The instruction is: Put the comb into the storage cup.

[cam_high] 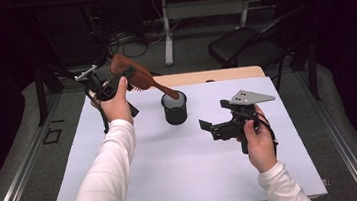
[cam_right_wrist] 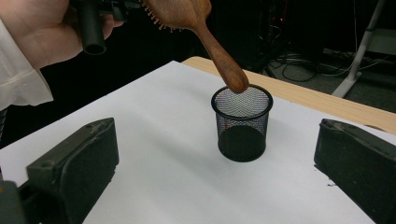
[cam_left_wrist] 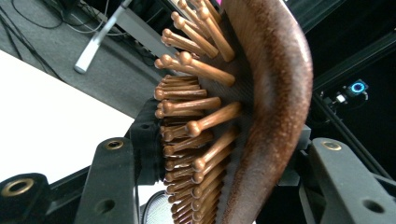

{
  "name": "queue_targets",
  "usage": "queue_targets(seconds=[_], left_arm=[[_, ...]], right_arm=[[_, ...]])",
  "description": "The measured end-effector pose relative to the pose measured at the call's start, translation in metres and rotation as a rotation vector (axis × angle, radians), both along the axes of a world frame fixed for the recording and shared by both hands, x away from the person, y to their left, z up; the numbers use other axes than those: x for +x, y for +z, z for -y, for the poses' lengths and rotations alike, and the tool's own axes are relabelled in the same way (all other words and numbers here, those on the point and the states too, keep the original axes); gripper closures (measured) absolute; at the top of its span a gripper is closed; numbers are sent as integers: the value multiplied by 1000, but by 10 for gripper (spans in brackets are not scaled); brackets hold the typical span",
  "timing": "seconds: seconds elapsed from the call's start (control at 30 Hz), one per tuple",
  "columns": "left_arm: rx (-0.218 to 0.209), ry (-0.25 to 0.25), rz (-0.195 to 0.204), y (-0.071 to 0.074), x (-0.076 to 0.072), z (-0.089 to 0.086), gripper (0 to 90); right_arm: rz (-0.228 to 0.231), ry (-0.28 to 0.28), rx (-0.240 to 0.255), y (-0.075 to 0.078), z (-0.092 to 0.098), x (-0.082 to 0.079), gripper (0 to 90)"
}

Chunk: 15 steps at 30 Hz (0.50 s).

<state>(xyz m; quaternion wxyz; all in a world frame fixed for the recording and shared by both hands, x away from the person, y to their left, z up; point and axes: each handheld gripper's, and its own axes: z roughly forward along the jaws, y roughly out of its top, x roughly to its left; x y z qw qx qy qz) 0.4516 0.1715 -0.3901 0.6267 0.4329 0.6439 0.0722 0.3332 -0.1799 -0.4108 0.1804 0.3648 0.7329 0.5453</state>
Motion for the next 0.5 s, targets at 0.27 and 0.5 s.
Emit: queue_targets(seconds=[0.27,0.5], left_arm=[[51,3,9,-3,2,4,485],[74,5,9,-6,3,9,486]], right_arm=[[-5,-3,-4,-2,-1,1,0],[-7,-4,-4,-3,0,2,0]])
